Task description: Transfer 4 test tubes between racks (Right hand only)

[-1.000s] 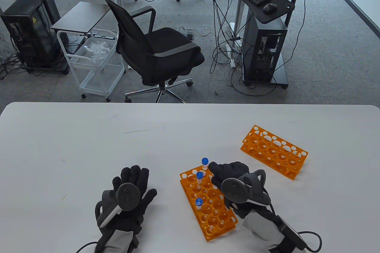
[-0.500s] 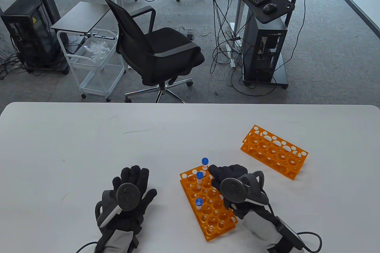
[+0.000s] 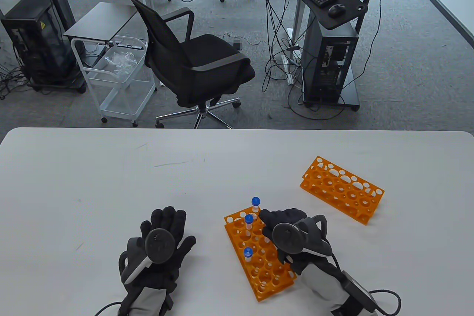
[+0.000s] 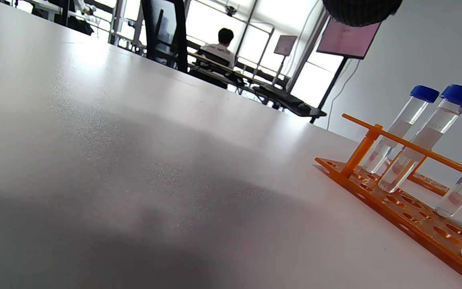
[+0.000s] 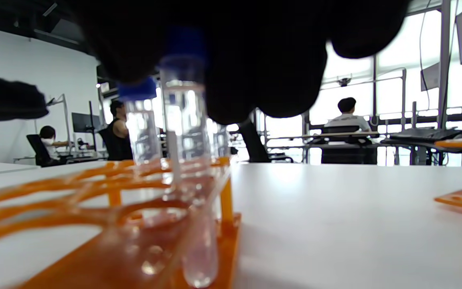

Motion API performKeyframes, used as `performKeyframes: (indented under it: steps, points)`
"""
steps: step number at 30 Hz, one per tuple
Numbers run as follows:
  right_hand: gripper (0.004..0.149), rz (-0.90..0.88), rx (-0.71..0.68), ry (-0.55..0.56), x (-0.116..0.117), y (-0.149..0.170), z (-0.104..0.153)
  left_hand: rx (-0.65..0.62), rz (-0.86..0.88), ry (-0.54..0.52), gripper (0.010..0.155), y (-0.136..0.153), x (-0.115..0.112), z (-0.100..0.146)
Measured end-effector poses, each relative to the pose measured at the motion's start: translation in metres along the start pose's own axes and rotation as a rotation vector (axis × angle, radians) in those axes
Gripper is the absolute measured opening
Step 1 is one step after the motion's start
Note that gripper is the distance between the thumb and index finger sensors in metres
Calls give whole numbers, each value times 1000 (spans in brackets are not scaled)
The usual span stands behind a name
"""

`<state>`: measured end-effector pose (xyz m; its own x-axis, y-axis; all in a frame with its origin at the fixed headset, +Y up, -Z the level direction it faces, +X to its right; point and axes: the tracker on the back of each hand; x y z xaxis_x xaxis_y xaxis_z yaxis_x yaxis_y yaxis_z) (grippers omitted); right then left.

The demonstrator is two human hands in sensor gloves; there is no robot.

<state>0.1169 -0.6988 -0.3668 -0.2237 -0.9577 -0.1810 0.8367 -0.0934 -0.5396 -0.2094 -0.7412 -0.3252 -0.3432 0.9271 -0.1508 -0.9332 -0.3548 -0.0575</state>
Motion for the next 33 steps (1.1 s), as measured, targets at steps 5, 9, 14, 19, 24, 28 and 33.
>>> performKeyframes:
  steps: [5,9,14,19,24,28,33]
  points:
    - [50,-8,3,-2,1,1,0,-1,-1,0,71,0,0,0]
    - [50,-18,8,-12,1,2,0,-2,-2,-1,71,0,0,0]
    - [52,-28,8,-19,-1,3,0,-2,-1,0,71,0,0,0]
    - [53,-45,24,17,-12,7,2,-3,-1,-2,71,0,0,0]
    - [54,-54,55,64,-27,15,8,-7,-1,-5,71,0,0,0]
    - [54,-57,97,103,-40,21,15,-8,2,-5,71,0,0,0]
    - [54,-36,146,133,-52,30,26,-15,5,-11,71,-1,1,1]
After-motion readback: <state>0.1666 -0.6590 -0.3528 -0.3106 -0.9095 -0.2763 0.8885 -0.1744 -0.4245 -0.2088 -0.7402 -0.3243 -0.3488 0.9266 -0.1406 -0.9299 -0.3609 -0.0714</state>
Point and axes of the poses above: the tracker on the back of each hand, its own y axis roughly to the little-finger side, its own z axis roughly from the fingertips to the wrist, x = y × z
